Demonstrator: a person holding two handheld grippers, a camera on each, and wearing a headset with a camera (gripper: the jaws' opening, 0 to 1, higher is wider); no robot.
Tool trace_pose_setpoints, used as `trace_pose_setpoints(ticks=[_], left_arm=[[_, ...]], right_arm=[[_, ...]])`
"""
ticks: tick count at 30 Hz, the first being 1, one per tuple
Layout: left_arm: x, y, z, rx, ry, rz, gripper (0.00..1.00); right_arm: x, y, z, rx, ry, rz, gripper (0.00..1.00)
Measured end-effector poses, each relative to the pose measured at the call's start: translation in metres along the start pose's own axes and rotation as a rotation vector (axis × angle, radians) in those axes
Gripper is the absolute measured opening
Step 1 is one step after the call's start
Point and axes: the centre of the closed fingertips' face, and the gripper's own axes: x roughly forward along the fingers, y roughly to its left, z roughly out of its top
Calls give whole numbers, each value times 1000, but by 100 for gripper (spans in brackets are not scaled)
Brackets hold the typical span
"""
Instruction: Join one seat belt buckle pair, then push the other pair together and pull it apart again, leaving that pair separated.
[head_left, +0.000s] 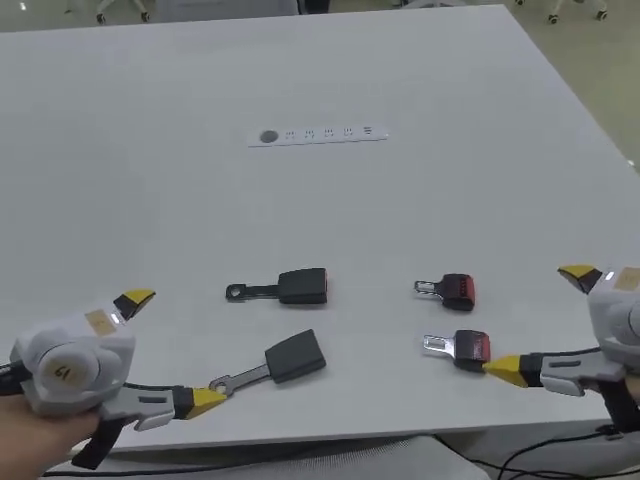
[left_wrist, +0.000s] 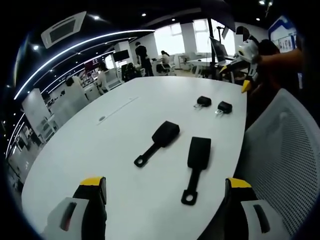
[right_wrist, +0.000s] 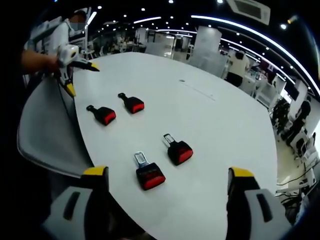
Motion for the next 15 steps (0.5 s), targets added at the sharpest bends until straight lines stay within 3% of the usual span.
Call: trace_pose_setpoints(ticks=[15], left_arm=[[5, 11, -5, 2, 10, 0, 100]], right_arm=[[3, -5, 0, -3, 11, -2, 99]])
